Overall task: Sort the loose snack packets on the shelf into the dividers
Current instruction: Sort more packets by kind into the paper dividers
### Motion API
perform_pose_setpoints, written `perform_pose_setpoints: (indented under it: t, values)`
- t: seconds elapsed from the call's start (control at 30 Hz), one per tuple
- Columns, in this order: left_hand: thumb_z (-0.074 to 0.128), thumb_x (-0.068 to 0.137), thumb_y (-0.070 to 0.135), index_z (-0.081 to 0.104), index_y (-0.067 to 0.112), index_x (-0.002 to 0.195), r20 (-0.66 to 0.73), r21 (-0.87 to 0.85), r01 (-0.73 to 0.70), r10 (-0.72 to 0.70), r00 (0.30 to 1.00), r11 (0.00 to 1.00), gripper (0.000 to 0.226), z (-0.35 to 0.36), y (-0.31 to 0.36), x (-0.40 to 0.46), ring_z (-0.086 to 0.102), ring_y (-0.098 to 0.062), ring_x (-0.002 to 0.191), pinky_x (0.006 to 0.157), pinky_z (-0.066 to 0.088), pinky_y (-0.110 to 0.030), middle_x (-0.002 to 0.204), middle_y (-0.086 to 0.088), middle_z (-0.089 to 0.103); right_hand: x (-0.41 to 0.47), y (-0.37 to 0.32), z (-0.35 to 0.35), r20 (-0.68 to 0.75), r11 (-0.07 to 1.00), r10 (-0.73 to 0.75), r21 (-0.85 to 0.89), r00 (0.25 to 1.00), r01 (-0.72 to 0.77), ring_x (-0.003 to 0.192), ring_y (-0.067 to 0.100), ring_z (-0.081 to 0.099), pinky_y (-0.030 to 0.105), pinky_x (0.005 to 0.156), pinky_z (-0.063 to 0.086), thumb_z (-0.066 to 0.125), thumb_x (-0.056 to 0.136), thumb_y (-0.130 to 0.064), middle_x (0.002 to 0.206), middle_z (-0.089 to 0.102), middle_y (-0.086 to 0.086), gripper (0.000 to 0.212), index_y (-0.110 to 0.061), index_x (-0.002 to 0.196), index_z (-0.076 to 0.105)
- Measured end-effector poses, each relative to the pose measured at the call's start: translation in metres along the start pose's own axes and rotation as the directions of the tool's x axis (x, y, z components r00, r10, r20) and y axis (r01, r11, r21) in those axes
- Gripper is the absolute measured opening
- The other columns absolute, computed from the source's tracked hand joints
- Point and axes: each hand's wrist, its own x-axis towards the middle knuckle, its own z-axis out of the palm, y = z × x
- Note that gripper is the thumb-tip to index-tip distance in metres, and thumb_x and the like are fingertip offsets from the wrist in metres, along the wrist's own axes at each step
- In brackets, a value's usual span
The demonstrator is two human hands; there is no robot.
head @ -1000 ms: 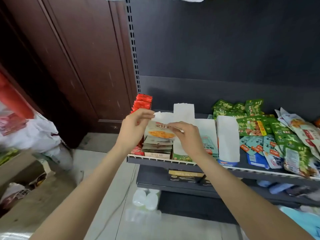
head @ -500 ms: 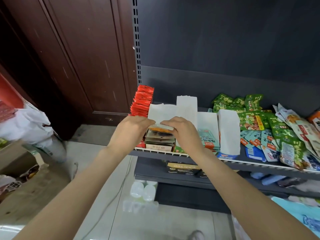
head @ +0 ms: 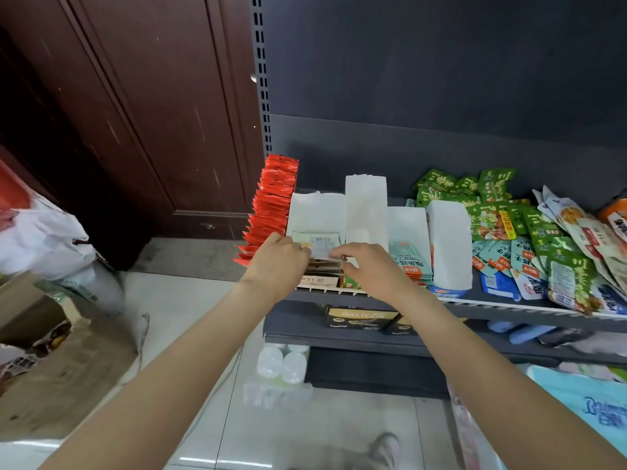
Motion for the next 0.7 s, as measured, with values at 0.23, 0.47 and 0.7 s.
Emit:
perform_pose_setpoints:
  t: [0.23,0.47,0.7]
  values:
    - [0.041,0.095,0.038,0.053,0.023,0.129,-0.244,-0.511,0.01,-0.156,0.957,0.859,0.039,-0.009,0.024,0.01,0.055,-0.016,0.11,0.093,0.03,-0.033,0.116,0.006,0.065,-0.006,0.027,-0.02,-0.086,0.988,0.008,0.153,0.996,0.005,0.116,0.01,0.053,0.019,0.096,0.037,0.046,0.096,-0.01,0.127,0.06,-0.003,0.031,-0.017,0.123,0.06]
    - [0.049,0.094,0.024,0.057,0.022,0.118,-0.177,-0.825,0.001,-0.26,0.949,0.565,0.025,-0.05,0.11,0.069,0.061,-0.013,0.085,0.078,0.05,-0.031,0.097,0.006,0.066,-0.036,0.119,-0.076,-0.381,0.954,0.216,0.28,0.899,-0.111,0.098,0.012,0.061,0.005,0.078,0.041,0.047,0.09,0.003,0.106,0.068,0.002,0.029,-0.011,0.107,0.066]
    - [0.046,0.093,0.022,0.052,0.018,0.122,-0.159,-0.795,-0.067,-0.102,0.982,0.603,0.029,-0.086,0.265,0.192,0.06,-0.023,0.095,0.074,0.049,-0.036,0.104,-0.005,0.064,-0.078,0.267,-0.15,-0.385,0.901,0.428,0.25,0.818,-0.354,0.107,0.02,0.06,0.027,0.093,0.046,0.048,0.091,0.0,0.119,0.063,0.006,0.033,-0.01,0.12,0.061]
